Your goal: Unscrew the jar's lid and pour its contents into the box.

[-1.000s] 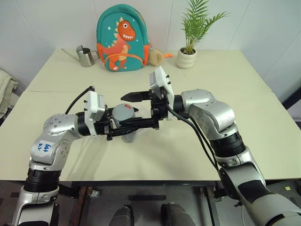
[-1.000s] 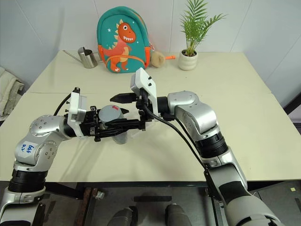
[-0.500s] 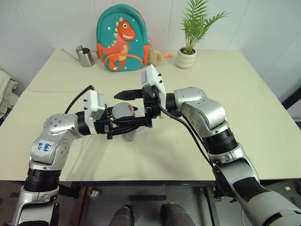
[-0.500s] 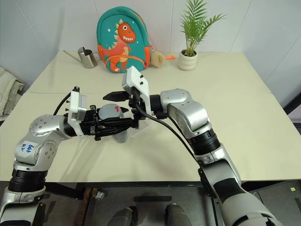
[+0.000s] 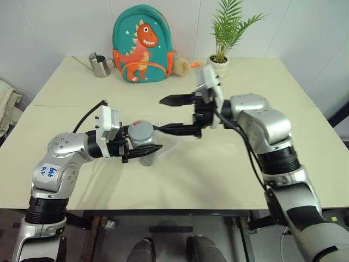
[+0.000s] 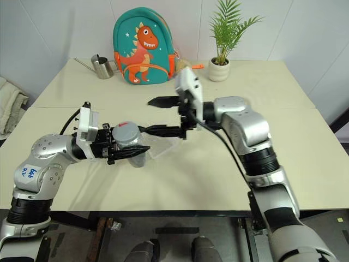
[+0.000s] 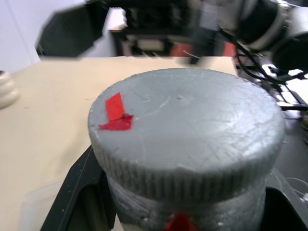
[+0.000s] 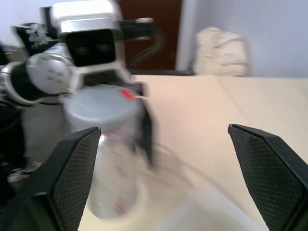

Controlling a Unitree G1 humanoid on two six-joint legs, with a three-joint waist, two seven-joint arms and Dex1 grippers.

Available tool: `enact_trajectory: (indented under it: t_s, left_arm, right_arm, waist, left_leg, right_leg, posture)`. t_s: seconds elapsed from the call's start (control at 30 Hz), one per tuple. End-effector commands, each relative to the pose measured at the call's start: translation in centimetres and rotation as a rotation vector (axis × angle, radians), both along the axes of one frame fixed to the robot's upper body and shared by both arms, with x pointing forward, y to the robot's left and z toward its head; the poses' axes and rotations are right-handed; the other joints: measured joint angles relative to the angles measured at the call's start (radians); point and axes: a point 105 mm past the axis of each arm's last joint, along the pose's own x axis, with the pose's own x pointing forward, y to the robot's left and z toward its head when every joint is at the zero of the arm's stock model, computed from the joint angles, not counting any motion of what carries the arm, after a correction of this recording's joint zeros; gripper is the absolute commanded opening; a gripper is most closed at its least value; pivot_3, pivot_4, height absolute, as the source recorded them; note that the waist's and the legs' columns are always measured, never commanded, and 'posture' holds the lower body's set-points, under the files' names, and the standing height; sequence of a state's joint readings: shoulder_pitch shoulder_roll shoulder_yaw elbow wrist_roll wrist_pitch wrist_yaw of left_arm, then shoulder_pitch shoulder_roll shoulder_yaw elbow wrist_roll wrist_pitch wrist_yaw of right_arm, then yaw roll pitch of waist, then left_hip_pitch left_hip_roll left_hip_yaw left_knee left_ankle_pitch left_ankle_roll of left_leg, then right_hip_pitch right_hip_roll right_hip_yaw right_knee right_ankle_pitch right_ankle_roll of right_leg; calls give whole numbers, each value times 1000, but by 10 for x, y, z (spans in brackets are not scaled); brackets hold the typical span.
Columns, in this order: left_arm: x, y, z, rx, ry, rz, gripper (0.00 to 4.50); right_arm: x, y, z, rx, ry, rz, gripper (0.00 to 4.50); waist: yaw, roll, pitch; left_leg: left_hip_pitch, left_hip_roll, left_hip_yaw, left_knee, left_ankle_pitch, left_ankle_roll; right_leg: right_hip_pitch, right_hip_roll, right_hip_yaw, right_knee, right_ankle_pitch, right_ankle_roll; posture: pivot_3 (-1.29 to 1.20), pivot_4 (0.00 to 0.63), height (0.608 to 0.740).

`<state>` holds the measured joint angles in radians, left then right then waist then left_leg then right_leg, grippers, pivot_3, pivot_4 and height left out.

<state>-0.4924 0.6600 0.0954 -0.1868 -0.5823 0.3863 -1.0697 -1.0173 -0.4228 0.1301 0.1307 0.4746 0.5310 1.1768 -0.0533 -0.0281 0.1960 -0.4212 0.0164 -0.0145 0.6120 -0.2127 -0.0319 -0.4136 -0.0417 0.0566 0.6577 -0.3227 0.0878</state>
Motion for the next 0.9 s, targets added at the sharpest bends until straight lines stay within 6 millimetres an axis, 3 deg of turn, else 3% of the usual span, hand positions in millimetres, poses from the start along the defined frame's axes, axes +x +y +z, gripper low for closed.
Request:
enact_trajectory:
  t_s: [0.03,0.2,0.4,0.7,0.9]
  left_arm:
    - [-7,0,7,11,-37,-22,2362]
    - [-5,2,7,12,-37,-17,2362]
    - [-4,-1,7,8,-28,-28,2362]
    - [-3,-4,8,8,-26,-36,2362]
    - [-3,-6,8,5,-26,-40,2362]
  right_arm:
    - [-8,-4,9,28,-19,31,4447]
    - [-22,0,13,43,-10,96,4447]
    - [-45,32,16,51,-9,188,4447]
    - [-41,62,8,24,-4,161,4447]
    - [-34,67,8,30,-15,146,4447]
  waist:
    - [-3,0,0]
    - [-2,0,0]
    - [-2,0,0]
    - [-1,0,0]
    - [0,0,0]
  left_leg:
    - [0,0,0,0,0,0]
    - [0,1,0,0,0,0]
    - [0,1,0,0,0,0]
    - [0,0,-1,0,0,0]
    - [0,0,-1,0,0,0]
  right_leg:
    - [0,0,0,0,0,0]
    - [0,1,0,1,0,0]
    - [0,1,0,1,0,0]
    - [0,0,0,0,0,0]
    - [0,0,0,0,0,0]
  posture:
    - [0,150,740]
    - [0,150,740]
    - [0,150,740]
    - [0,150,740]
    - [0,150,740]
